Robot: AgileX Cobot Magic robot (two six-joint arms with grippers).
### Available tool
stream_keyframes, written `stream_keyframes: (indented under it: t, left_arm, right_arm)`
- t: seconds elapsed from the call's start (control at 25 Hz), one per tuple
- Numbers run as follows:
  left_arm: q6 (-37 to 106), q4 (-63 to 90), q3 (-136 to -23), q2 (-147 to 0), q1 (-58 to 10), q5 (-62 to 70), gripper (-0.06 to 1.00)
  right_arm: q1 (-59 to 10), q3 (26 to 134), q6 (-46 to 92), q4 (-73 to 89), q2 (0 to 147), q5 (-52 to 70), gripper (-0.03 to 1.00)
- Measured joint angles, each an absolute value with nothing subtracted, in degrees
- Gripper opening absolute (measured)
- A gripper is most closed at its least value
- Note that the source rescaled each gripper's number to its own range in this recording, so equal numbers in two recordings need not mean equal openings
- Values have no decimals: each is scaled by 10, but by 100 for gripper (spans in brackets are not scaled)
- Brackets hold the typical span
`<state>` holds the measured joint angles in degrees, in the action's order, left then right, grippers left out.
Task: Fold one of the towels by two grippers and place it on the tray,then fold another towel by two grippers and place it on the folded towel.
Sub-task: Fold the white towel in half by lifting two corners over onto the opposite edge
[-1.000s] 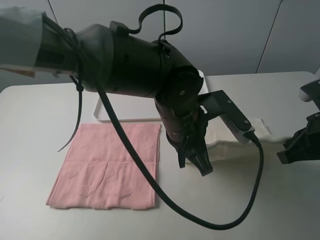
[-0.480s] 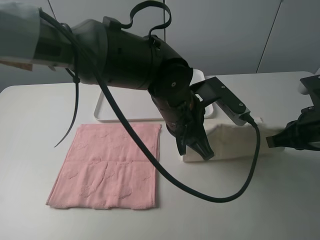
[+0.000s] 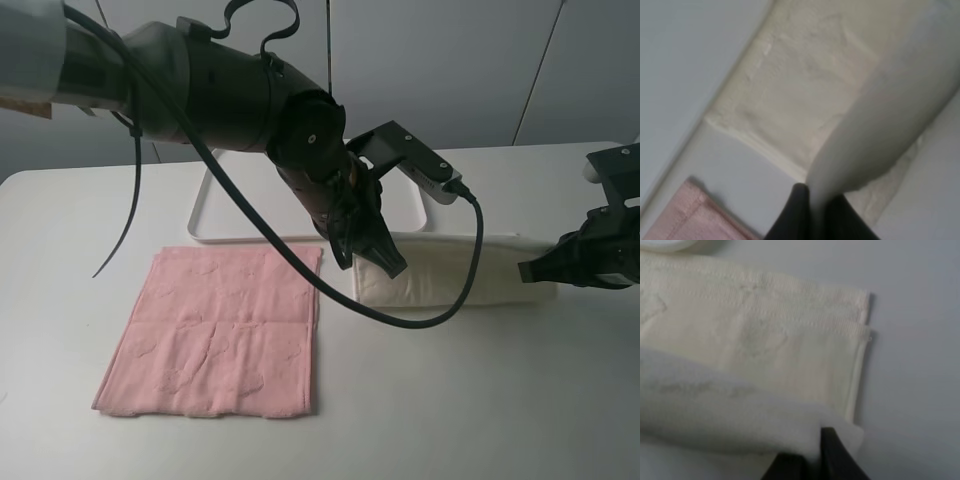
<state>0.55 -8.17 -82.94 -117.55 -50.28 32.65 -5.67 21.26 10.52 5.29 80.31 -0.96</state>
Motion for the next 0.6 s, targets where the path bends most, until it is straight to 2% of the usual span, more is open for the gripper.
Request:
stream_keyframes:
  t: [0.16, 0.2, 0.28, 0.32, 0.4, 0.48, 0.52, 0.6]
  left_arm:
    - [4, -82, -829, -1183, -501, 318, 0]
    - [4, -82, -829, -1191, -500, 318, 2]
    - [4, -82, -829, -1209, -500, 318, 9]
    - [4, -83, -829, -1217, -499, 321, 17]
    - [4, -87, -829, -1226, -498, 321, 42]
    - [-7, -91, -829, -1227, -498, 312, 79]
    - [-18, -95, -829, -1227, -498, 302, 91]
    - [-35, -106, -829, -1227, -498, 293, 97]
  right_arm:
    - [-57, 224, 105, 53, 835, -39, 1]
    - [-57, 228, 105, 53, 842, -44, 3]
    - [-57, 232, 105, 53, 853, -54, 16]
    - [-57, 234, 105, 53, 856, -60, 29]
    - [-57, 235, 105, 56, 859, -73, 60]
    - [-57, 235, 105, 69, 860, -84, 89]
    - [-57, 236, 105, 82, 860, -88, 95]
    - [-57, 237, 105, 108, 860, -89, 99]
